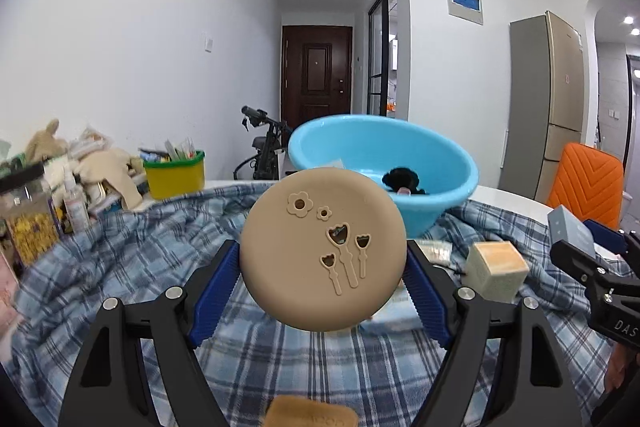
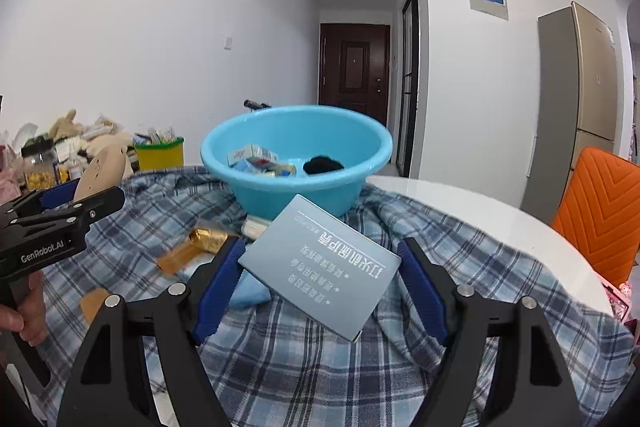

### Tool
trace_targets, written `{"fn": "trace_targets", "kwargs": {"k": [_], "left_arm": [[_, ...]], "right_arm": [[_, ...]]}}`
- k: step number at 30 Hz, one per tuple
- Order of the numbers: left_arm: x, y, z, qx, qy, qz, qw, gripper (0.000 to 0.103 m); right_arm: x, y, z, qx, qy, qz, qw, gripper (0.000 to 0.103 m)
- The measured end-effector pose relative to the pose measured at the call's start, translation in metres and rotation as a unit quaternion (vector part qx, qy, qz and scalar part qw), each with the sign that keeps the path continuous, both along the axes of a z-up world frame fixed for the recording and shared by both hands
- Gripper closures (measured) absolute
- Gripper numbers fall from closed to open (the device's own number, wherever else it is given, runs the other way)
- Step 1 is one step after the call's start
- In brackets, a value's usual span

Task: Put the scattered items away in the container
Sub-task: 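Carry the coaster and grey-blue box over the blue basin with both tools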

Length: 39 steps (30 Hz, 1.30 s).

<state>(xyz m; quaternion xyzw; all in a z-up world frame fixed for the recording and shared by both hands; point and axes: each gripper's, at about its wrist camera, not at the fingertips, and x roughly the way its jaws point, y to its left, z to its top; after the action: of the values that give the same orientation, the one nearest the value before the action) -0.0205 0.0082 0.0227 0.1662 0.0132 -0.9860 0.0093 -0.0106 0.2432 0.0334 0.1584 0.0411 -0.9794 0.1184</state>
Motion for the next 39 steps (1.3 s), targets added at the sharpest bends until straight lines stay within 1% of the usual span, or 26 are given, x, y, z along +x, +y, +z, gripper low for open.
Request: {"fn": "trace_targets", "kwargs": {"k": [4,7,14,16,18,19,21,23,27,31,35,37,39], "left_arm": [[-0.008,0.008,0.019,-0.016,-0.002,-0.009,0.9998,0.021],[-0.012,0.014,0.033,-0.017,0.003,-0.021,0.9996,0.021],[-0.009,0.020,0.082,-0.017,0.062,-0.024,0.9976,0.021],[-0.006,0.020,0.093,-0.016,0.072,-0.025,0.9969,0.021],[0.001,0.016,0.101,-0.002,0.078,-0.031,0.9965,0.021],[0.005,0.015,0.104,0.003,0.080,-0.035,0.9961,0.021],[0.012,0.015,0.106,-0.005,0.086,-0.032,0.9958,0.021],[0.015,0.016,0.106,-0.015,0.087,-0.034,0.9955,0.021],[0.012,0.015,0.106,-0.011,0.085,-0.043,0.9954,0.021],[-0.004,0.017,0.109,-0.022,0.085,-0.039,0.9954,0.021],[-0.025,0.012,0.114,0.008,0.066,-0.053,0.9964,0.021],[-0.034,0.014,0.115,0.000,0.071,-0.044,0.9965,0.021],[-0.046,0.017,0.115,-0.006,0.075,-0.045,0.9961,0.021]], "right_arm": [[-0.003,0.000,0.018,-0.003,0.013,0.001,1.000,0.026],[-0.007,0.000,0.035,-0.009,0.025,0.004,1.000,0.026],[-0.001,-0.001,0.078,-0.015,0.084,0.003,0.996,0.026],[0.001,-0.002,0.086,-0.016,0.094,0.004,0.995,0.026],[0.005,-0.005,0.091,-0.010,0.107,0.005,0.994,0.026],[0.008,-0.006,0.092,-0.006,0.115,0.005,0.993,0.026],[0.011,-0.008,0.094,-0.004,0.121,0.007,0.993,0.026],[0.011,-0.011,0.094,-0.004,0.120,0.014,0.993,0.026],[0.005,-0.016,0.094,0.000,0.115,0.017,0.993,0.026],[-0.006,-0.017,0.097,0.003,0.110,0.016,0.994,0.026],[-0.023,-0.015,0.099,0.017,0.108,0.004,0.994,0.026],[-0.035,-0.013,0.102,0.012,0.096,0.004,0.995,0.026],[-0.048,-0.013,0.107,0.011,0.092,0.002,0.996,0.026]]}}
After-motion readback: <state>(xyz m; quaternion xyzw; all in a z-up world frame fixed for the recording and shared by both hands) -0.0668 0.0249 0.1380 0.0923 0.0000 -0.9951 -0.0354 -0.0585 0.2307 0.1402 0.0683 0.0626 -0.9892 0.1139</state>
